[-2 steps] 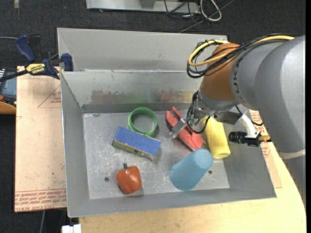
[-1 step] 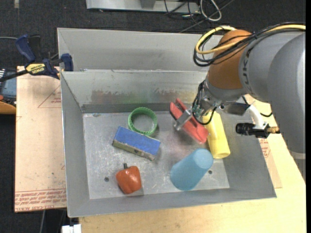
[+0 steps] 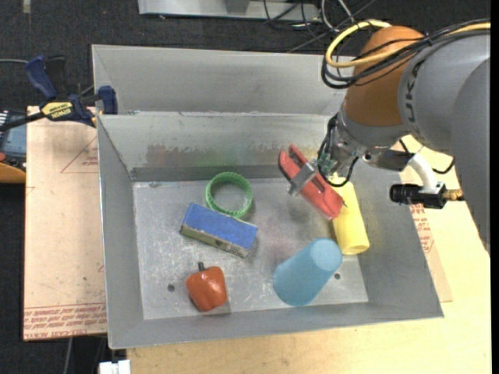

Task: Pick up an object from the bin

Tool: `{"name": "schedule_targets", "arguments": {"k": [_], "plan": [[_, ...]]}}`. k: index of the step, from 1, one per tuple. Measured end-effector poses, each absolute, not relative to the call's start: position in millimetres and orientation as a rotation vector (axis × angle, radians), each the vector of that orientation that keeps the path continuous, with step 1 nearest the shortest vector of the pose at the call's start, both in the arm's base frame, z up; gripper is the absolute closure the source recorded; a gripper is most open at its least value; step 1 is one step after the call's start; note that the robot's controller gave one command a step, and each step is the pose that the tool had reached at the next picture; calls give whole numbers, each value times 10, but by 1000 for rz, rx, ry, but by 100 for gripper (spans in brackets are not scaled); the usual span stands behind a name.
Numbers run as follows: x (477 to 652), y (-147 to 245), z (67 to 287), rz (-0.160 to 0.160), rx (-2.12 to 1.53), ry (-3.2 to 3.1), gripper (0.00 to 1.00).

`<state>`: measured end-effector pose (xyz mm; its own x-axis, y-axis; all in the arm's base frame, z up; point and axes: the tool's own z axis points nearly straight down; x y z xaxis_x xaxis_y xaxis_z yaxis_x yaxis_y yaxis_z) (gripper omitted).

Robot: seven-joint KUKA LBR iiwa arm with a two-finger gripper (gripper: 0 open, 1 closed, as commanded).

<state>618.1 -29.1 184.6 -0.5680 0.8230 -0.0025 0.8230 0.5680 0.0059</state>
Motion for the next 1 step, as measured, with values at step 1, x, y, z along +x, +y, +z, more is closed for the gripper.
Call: {"name": "schedule_targets", "arguments": {"k": [1], "plan": [[6189,-292,2016,9,1454,2776,100]]}}
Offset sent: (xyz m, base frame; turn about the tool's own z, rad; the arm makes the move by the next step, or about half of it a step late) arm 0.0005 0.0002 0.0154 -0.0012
